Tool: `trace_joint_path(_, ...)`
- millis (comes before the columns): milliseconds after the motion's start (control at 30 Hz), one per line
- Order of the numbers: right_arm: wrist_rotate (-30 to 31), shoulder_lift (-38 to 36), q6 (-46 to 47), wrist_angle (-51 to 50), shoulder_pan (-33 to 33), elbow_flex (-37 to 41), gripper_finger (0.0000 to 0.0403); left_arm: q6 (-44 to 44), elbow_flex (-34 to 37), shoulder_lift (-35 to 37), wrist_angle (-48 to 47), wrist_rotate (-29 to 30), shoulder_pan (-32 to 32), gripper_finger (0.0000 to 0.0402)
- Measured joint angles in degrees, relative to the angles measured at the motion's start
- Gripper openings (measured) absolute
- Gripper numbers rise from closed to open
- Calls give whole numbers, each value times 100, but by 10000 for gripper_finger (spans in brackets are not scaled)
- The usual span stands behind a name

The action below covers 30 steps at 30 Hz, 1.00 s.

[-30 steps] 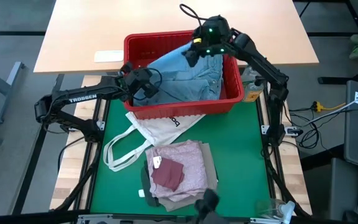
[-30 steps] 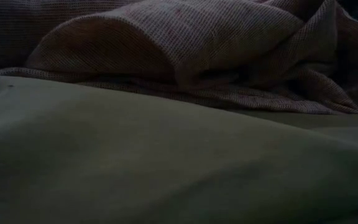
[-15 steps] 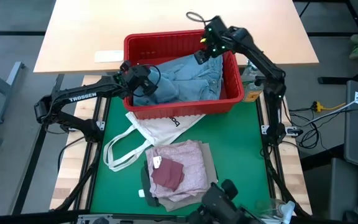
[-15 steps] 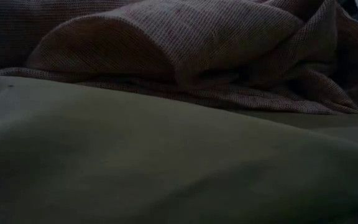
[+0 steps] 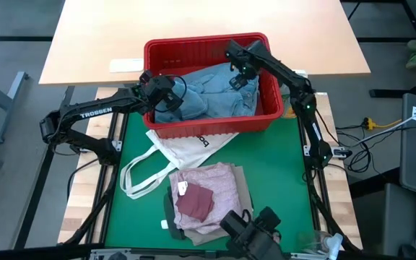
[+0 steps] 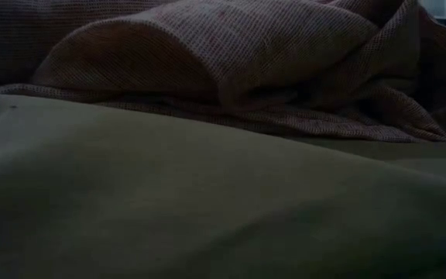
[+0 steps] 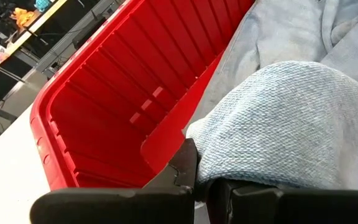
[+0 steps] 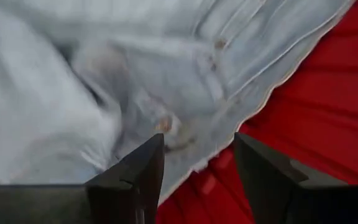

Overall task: Fold laundry
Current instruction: Fold the blue jeans

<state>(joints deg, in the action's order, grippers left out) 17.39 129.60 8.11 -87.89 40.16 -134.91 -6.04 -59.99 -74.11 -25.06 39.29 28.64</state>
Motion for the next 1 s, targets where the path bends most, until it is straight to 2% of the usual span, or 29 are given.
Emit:
trace_joint_path(333, -17, 483, -979, -211, -4, 2, 193, 4, 0, 0, 0, -167, -4, 8)
trace_joint_path(567, 251, 496, -1977, -213, 0, 0, 193, 7, 0, 0, 0, -326, -7, 8)
trace_joint_path(1000, 224, 488, -3867, -213, 33, 211, 193, 4, 0, 0, -15, -324, -7, 8)
